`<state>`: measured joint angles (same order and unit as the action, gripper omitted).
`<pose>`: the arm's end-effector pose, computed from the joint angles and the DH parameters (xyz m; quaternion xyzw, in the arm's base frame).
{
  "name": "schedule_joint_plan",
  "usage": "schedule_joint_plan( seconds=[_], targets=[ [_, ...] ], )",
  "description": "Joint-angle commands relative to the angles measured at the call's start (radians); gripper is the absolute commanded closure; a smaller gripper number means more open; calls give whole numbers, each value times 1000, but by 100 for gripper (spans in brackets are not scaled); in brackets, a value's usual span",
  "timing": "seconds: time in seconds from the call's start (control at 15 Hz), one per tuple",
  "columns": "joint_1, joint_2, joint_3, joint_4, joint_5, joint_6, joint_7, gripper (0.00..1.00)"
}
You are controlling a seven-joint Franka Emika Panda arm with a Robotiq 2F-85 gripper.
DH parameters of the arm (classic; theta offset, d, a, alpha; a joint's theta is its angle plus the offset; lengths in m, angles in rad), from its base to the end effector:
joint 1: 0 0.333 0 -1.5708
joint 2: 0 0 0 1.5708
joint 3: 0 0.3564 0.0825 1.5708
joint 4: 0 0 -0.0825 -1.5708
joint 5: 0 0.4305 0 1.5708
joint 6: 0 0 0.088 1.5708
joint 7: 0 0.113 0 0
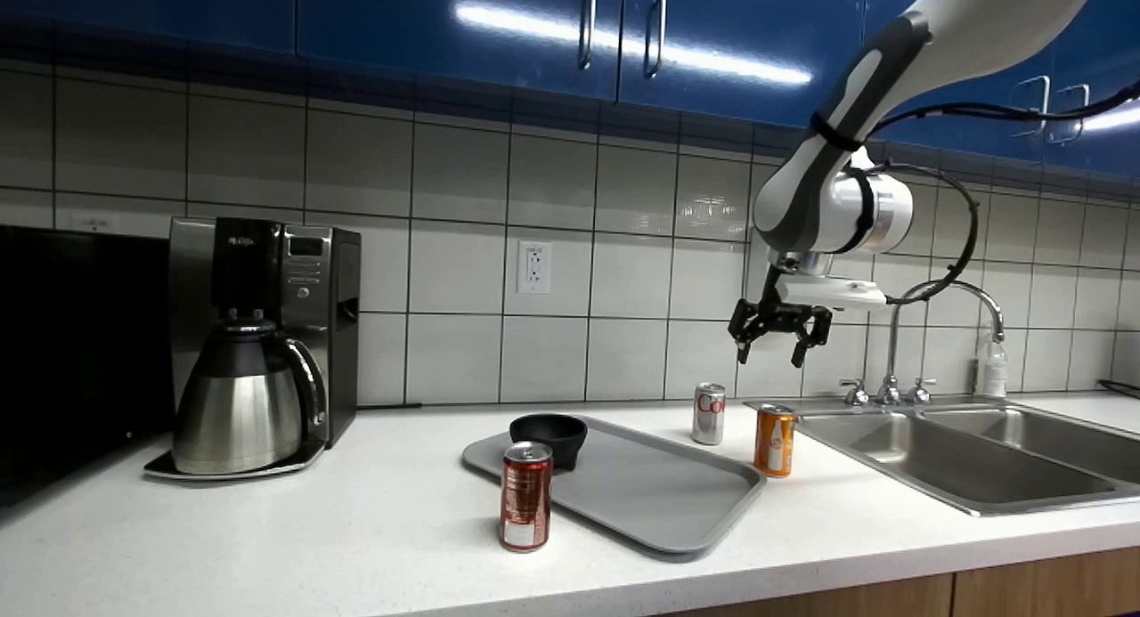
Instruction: Remove the contents on the tray
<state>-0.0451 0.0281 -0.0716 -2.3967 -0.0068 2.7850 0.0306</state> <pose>0.5559 -0.0648 0.3419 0.9814 -0.0693 0.1789 0.0104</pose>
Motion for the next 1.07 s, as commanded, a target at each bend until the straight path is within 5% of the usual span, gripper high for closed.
schedule_joint_plan(
  seconds=[0.0, 0.4, 0.47, 1.0],
  targets=[
    [5, -106, 13, -95, -27, 33, 10, 0],
    [8, -215, 50, -193, -69, 67, 42, 0],
    [10, -146, 36, -132, -31, 43, 2, 0],
    [12, -188, 44, -169, -35, 48, 2, 0]
  ],
)
